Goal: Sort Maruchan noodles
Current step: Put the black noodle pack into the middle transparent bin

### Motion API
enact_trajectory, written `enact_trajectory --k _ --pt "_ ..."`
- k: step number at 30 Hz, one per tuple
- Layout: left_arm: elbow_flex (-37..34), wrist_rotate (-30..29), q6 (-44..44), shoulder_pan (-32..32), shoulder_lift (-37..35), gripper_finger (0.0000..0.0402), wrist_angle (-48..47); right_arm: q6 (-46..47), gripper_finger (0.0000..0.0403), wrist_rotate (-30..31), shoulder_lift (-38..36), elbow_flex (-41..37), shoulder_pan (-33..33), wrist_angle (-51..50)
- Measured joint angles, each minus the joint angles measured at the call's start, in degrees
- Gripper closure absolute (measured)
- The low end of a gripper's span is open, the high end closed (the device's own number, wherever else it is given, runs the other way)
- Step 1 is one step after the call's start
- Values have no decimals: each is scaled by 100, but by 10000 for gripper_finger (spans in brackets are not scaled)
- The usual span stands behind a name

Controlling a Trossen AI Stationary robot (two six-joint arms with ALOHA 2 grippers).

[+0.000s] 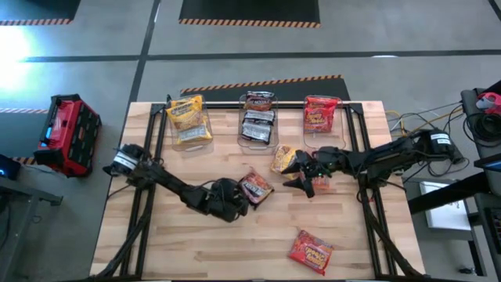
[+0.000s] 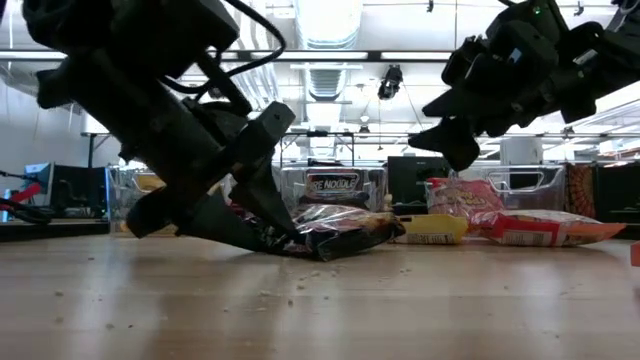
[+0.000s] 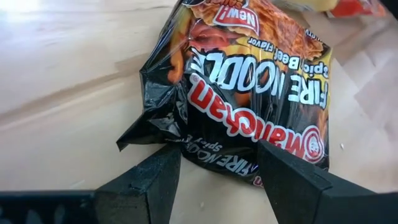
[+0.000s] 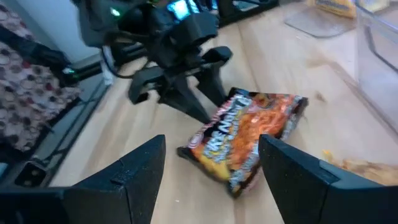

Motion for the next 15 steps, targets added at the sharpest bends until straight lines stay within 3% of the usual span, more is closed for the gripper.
enact_trajectory --k 9,12,15 --pt "11 670 886 506 10 207 351 37 158 376 2 0 13 -222" --pt "11 825 1112 632 13 207 451 609 158 687 2 0 -11 -338" --pt "11 959 1172 716 13 207 467 1534 158 597 2 0 -67 -510"
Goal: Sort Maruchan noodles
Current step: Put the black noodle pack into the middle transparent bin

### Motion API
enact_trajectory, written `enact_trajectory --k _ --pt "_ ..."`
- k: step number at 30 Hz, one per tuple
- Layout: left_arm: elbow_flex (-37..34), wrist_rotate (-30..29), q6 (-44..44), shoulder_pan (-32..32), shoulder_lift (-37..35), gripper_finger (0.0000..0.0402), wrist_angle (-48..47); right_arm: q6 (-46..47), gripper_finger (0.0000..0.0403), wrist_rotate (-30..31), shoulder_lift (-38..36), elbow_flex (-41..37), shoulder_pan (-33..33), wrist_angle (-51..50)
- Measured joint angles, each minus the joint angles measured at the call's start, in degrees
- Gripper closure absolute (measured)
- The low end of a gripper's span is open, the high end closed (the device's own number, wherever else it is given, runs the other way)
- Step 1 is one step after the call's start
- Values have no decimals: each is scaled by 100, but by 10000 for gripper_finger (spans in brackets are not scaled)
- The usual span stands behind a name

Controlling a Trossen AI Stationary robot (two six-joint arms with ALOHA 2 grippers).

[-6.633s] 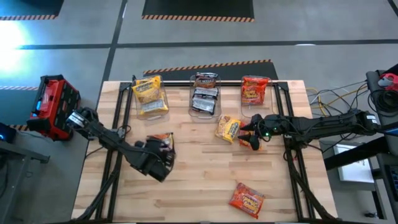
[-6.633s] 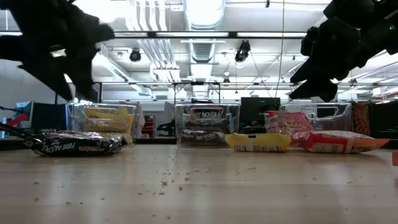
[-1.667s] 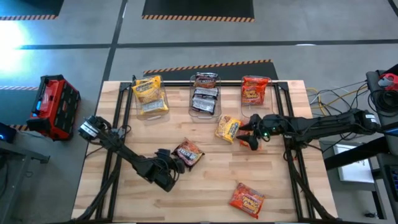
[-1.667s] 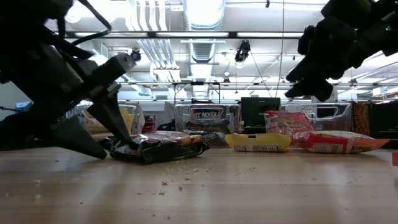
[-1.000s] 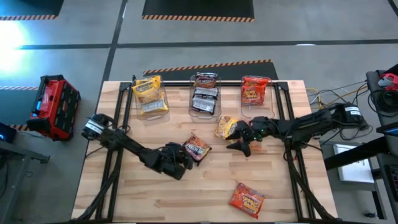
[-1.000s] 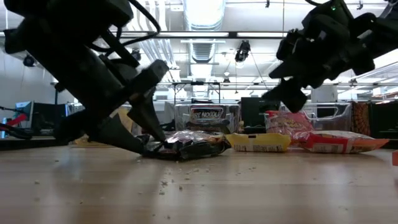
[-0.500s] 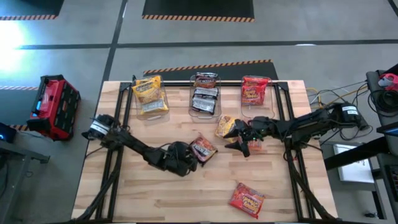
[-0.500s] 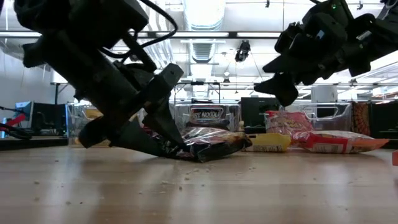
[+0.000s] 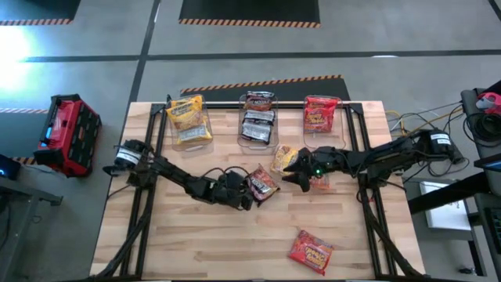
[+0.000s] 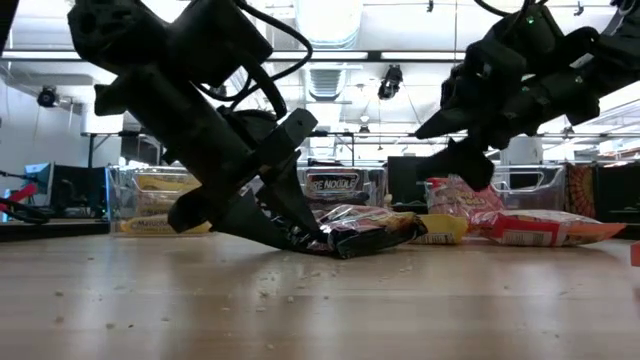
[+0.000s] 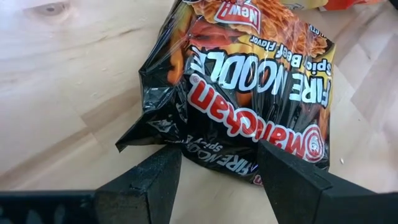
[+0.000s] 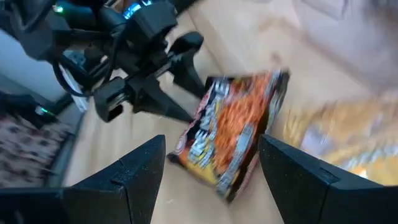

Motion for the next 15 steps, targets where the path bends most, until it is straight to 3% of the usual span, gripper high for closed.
enact_trajectory --k 8,15 --pt "0 123 180 61 -2 207 17 1703 158 -313 0 -2 45 -279" --pt "-4 193 289 73 -2 207 14 2446 158 -523 0 -4 55 -479"
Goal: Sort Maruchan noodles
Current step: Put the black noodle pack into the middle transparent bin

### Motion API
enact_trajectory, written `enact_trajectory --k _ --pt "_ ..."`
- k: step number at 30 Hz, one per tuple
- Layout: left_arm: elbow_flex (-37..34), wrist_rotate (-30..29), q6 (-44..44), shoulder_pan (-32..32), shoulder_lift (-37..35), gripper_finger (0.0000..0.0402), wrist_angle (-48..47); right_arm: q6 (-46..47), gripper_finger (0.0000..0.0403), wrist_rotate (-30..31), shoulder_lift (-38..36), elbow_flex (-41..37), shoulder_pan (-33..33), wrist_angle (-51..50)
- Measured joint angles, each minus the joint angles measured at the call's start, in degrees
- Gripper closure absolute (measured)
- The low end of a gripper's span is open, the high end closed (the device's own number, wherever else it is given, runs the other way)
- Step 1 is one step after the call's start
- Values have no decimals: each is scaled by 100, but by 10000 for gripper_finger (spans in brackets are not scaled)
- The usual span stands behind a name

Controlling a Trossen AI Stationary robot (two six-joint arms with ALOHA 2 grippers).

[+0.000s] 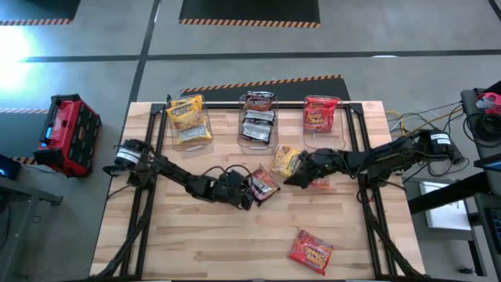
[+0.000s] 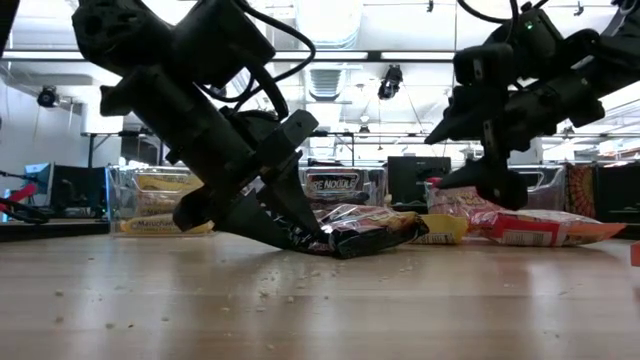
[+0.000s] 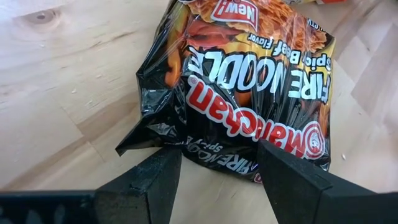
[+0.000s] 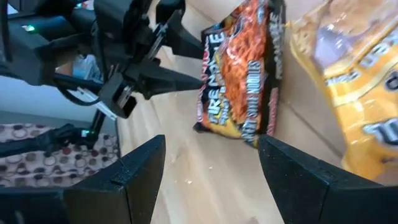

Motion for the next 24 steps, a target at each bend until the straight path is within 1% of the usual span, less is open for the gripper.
enact_trajectory --k 8,13,18,20,24 --pt "0 82 149 5 0 207 12 180 158 132 22 0 27 33" --pt "-2 215 188 40 -2 207 14 417 158 231 451 0 136 256" --pt "-2 278 310 64 -2 207 28 450 158 263 853 16 137 822" --pt "-2 341 350 76 -2 207 25 451 158 248 949 72 137 804" --pt "-2 398 450 85 -2 207 20 587 158 218 1188 280 148 388"
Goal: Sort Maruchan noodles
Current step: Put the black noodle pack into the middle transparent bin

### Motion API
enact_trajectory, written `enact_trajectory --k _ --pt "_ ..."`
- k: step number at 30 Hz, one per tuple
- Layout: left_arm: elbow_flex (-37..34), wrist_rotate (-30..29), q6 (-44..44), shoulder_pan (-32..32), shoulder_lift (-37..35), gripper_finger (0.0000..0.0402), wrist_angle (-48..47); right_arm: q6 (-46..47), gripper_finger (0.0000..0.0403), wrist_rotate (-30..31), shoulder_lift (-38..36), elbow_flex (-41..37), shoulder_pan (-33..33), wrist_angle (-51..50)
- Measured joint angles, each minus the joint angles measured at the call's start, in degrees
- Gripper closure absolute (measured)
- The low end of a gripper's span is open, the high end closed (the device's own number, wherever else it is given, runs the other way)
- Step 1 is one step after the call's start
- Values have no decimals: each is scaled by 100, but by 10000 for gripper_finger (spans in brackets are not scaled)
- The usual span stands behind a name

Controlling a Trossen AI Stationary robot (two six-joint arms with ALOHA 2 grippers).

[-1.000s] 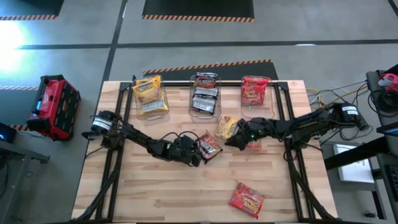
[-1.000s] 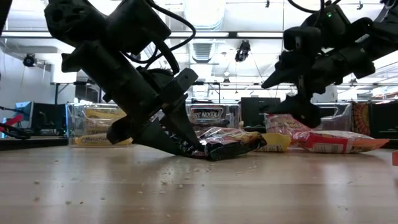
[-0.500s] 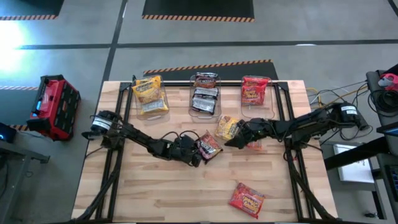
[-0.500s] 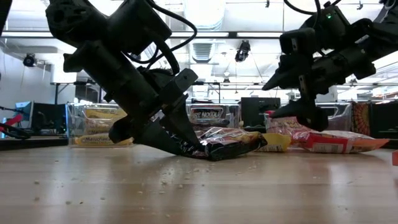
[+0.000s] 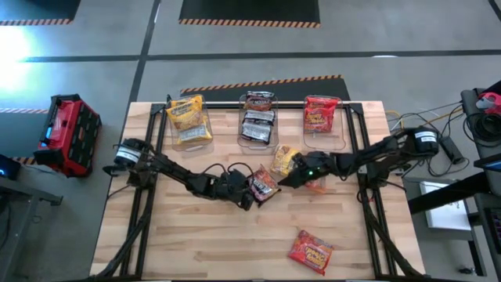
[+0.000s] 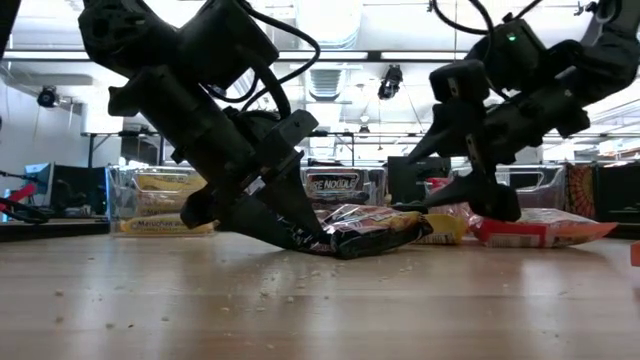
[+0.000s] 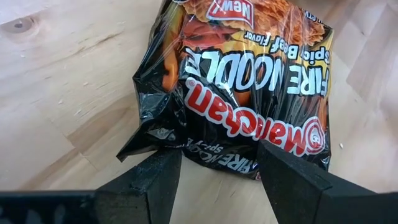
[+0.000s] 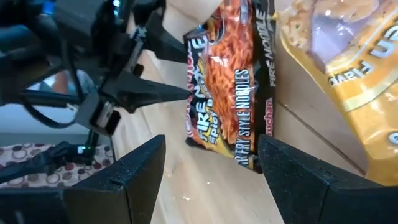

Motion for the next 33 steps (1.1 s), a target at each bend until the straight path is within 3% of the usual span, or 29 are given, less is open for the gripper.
enact_trajectory --k 4,12,25,33 --pt "0 108 74 43 2 207 -31 -57 158 -97 101 396 68 -657" --pt "0 259 343 89 2 207 -35 -651 158 141 185 1465 66 -3238" --pt "-9 305 588 95 2 207 -20 -1169 158 -319 1294 2203 39 -3101" --pt "-7 312 605 97 2 207 -27 -1397 158 -409 1132 2343 55 -3007"
